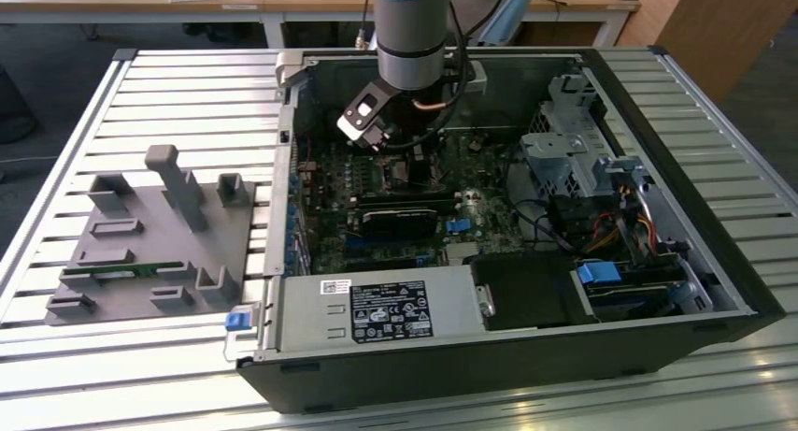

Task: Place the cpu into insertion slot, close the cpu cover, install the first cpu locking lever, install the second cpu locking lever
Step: 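Place the cpu into insertion slot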

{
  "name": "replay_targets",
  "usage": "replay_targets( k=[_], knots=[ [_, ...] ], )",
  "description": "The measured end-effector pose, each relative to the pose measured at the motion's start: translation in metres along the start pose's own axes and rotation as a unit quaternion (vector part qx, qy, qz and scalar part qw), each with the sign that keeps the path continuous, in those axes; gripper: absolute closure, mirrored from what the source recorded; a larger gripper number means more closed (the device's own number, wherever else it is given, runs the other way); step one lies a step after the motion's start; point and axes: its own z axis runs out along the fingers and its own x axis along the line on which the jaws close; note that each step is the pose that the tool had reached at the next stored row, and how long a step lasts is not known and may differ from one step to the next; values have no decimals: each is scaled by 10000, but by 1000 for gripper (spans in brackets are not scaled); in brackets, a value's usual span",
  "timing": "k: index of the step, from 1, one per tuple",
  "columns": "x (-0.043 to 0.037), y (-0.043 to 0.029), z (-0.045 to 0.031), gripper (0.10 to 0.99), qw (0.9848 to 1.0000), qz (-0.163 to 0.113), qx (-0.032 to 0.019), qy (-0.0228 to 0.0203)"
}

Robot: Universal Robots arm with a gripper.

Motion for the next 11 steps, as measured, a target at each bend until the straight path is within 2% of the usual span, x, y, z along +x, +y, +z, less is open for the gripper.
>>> replay_targets(
  k=[4,9,11],
  knots=[
    [0,1,-12,475,10000,0,0,1],
    [1,8,-85,475,10000,1,2,0],
    [2,22,-98,486,10000,1,25,2]
  ],
)
